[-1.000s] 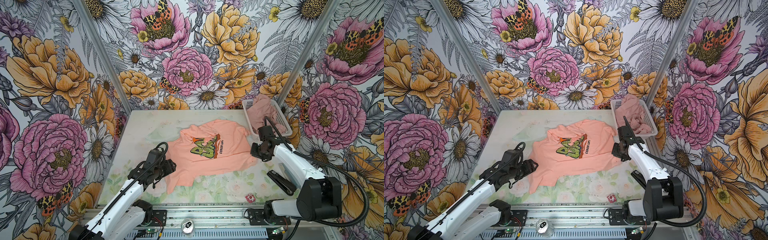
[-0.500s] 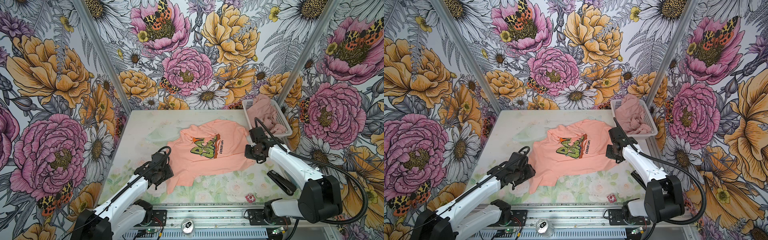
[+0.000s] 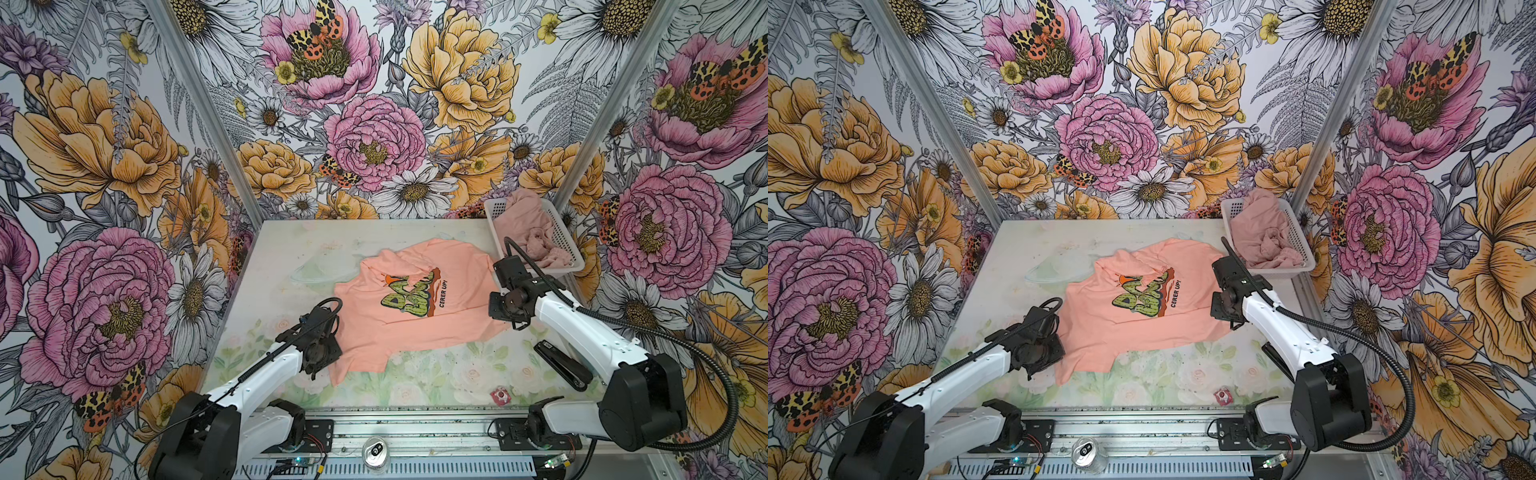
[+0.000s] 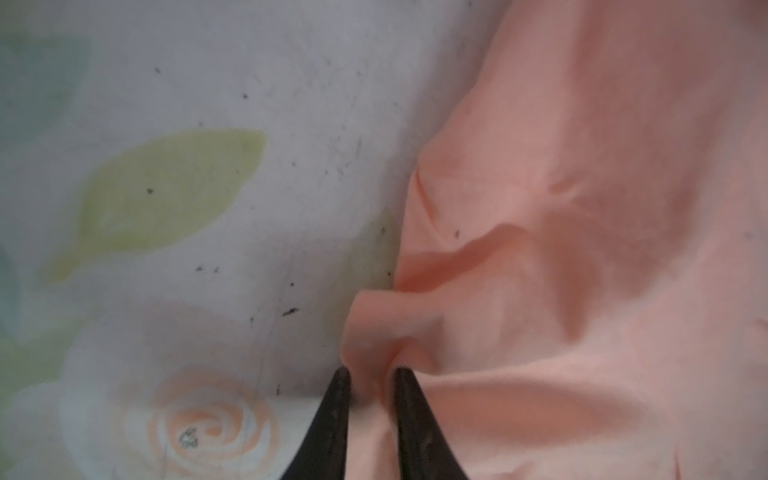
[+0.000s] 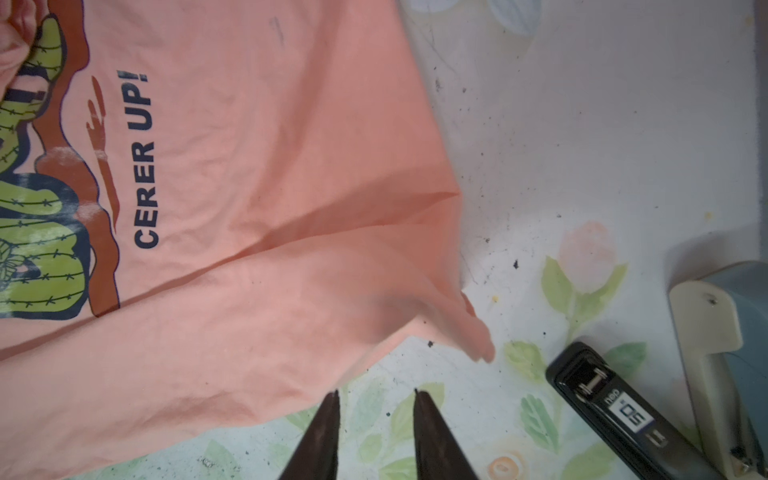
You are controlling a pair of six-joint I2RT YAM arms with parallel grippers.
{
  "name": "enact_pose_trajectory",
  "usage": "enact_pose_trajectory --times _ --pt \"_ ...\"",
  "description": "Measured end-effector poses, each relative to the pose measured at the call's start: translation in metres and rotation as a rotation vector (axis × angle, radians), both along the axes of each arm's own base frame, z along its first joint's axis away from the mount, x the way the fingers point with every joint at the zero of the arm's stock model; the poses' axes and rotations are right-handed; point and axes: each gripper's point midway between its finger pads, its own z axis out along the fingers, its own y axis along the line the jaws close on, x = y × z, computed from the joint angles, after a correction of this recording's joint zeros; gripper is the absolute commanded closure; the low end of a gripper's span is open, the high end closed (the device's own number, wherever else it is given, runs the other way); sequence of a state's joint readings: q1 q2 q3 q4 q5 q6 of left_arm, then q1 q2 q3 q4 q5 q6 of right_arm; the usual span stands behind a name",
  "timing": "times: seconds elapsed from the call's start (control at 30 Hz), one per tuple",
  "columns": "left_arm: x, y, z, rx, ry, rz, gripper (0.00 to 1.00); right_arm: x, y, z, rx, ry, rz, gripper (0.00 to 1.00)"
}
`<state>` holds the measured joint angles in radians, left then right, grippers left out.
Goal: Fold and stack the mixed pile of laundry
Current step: 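Drag the shirt hem outward with both grippers to smooth the shirt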
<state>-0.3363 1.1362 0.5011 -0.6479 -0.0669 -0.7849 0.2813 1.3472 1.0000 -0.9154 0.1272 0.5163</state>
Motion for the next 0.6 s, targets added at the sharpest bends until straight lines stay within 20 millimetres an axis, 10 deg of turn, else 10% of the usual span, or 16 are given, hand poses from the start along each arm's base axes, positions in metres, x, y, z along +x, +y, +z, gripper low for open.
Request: enact_pose_trajectory --times 0.3,0.47,0.6 --pt "0.035 0.016 0.033 0.051 -0.11 -0.002 0.88 -0.001 0.017 -0.04 0.01 0.078 0.022 0.67" --pt "0.035 0.023 0.039 0.066 -0.13 -0.006 0.46 0.002 0.024 -0.052 0.015 0.1 0.035 0.67" --pt "0.036 0.015 0.043 0.042 -0.164 -0.034 0.44 0.004 0.029 -0.054 0.024 0.099 0.041 0.67"
